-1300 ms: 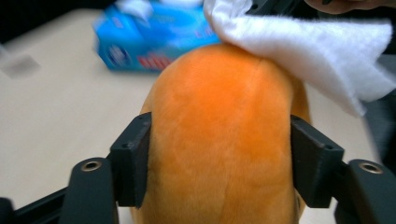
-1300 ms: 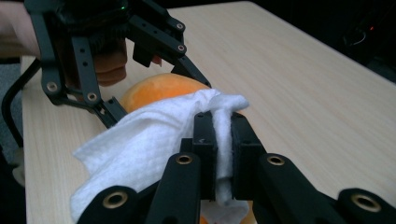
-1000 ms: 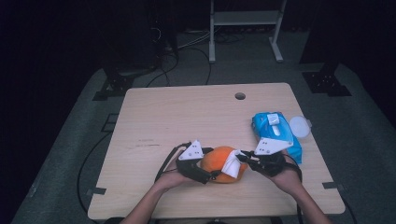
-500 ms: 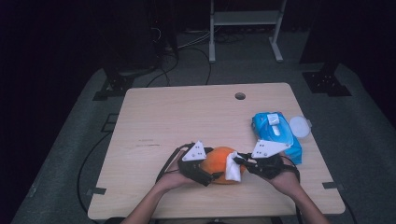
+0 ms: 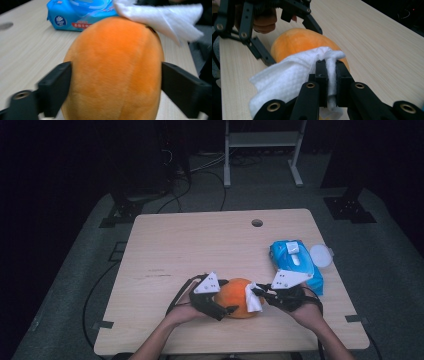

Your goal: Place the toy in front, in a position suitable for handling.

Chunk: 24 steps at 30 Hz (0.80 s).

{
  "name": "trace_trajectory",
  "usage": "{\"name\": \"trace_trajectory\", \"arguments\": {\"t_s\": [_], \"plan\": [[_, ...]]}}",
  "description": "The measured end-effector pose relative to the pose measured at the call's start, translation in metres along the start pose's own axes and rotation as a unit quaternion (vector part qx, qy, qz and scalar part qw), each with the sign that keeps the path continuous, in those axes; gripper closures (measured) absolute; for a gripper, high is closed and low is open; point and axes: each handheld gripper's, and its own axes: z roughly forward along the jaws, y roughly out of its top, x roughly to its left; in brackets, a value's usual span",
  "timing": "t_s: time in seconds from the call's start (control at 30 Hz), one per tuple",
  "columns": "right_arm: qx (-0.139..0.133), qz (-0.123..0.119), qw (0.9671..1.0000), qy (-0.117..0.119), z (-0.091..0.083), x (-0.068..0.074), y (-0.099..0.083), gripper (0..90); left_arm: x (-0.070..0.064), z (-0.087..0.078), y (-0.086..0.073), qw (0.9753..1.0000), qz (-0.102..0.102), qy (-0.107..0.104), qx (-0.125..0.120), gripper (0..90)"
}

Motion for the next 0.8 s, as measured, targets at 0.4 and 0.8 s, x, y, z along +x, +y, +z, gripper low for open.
{"name": "trace_trajectory", "arguments": {"t_s": [0.4, 0.8], "plan": [[-0.001, 0.034, 0.9993, -0.012, -0.004, -0.014, -0.008, 82.4, -0.005, 0.001, -0.002, 0.9997, 0.022, 0.009, 0.008, 33.3], [-0.004, 0.018, 0.9996, -0.02, -0.005, -0.008, -0.001, 82.5, -0.004, 0.003, 0.003, 0.9996, 0.003, 0.026, -0.008, 33.2]]}}
